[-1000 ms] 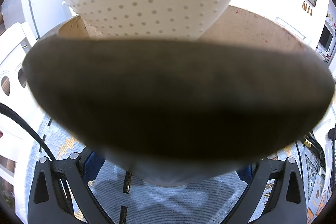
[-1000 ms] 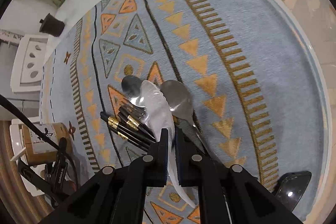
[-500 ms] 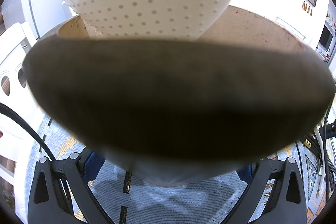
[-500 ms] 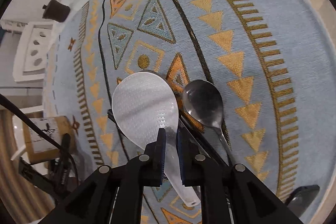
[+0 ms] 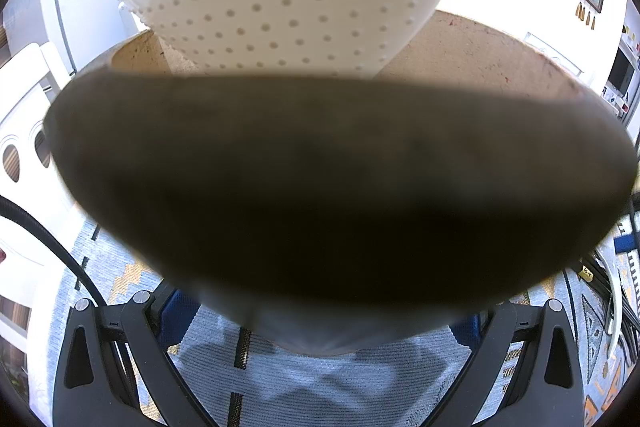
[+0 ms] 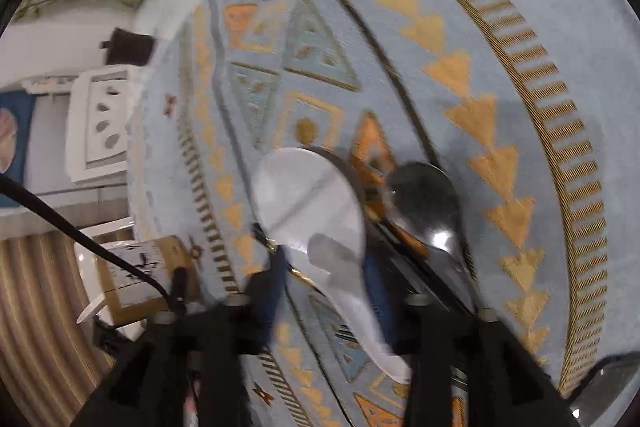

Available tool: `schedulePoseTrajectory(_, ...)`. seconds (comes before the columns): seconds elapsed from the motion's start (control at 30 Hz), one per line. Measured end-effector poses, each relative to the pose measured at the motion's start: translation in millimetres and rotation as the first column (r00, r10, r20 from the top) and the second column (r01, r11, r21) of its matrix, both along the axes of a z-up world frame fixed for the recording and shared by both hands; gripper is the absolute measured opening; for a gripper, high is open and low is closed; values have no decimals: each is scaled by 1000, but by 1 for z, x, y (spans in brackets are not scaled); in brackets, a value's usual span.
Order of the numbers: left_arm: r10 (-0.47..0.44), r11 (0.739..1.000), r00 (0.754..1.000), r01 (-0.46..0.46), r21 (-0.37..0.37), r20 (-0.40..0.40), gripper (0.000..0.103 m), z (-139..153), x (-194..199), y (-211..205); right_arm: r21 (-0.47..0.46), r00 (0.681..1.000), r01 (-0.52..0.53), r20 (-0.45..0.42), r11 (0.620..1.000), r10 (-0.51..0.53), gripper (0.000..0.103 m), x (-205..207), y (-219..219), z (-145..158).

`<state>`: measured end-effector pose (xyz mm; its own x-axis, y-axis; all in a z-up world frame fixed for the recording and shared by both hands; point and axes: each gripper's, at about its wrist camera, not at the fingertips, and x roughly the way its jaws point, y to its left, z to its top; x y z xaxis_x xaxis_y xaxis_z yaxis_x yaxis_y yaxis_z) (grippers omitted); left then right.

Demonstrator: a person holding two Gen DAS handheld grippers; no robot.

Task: Organize utensils

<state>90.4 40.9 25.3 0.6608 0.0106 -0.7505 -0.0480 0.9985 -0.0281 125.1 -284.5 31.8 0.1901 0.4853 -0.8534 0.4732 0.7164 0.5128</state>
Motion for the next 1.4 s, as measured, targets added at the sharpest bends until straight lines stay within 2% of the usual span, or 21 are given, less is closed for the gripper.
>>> schedulePoseTrajectory(0.07,1,1000,1000,-1,1,0,101,0,0,0,-26,1000,-1,21,1000,2,56,6,5,1)
schedulePoseTrajectory(0.13,0,1000,1000,0,0,0,101,0,0,-1,-80,1000,-23,-2,997,23,56,13,13,-5)
schedulePoseTrajectory(0.2,0,1000,1000,0,1,0,101,0,0,-1,-95,999,-47,5,994,47,56,17,22,-7)
schedulePoseTrajectory(0.33,1,1000,1000,-1,1,0,101,0,0,-1,-236,994,-107,-46,966,99,23,19,41,-8)
schedulePoseTrajectory(0.43,0,1000,1000,0,1,0,101,-1,0,-2,-264,994,-111,-7,958,113,13,12,49,7)
schedulePoseTrajectory(0.5,-1,1000,1000,1,0,0,101,0,0,-1,-263,991,-121,19,957,130,11,9,55,14)
schedulePoseTrajectory(0.7,0,1000,1000,0,-1,0,101,-1,1,0,-241,977,-211,-10,947,215,11,11,84,11)
schedulePoseTrajectory(0.87,1,1000,1000,-1,0,0,101,-1,1,-1,-238,942,-331,-22,913,336,11,5,110,8)
schedulePoseTrajectory(0.97,0,1000,1000,0,-1,0,101,-1,1,-1,-256,926,-371,-28,893,377,12,6,115,8)
schedulePoseTrajectory(1.07,0,1000,1000,0,-1,0,101,-1,1,0,-319,902,-419,-42,850,429,24,5,115,11)
schedulePoseTrajectory(1.13,2,1000,1000,-2,0,0,101,-1,1,-1,-369,891,-431,-30,823,453,56,1,111,14)
schedulePoseTrajectory(1.23,2,1000,1000,-2,0,0,101,-1,1,-1,-394,877,-444,-7,804,481,57,2,105,18)
schedulePoseTrajectory(1.33,2,1000,1000,-2,0,0,101,-1,0,0,-431,876,-435,-1,790,482,57,16,101,19)
schedulePoseTrajectory(1.4,3,1000,1000,-3,1,0,101,-1,0,0,-397,865,-460,1,794,501,57,30,102,13)
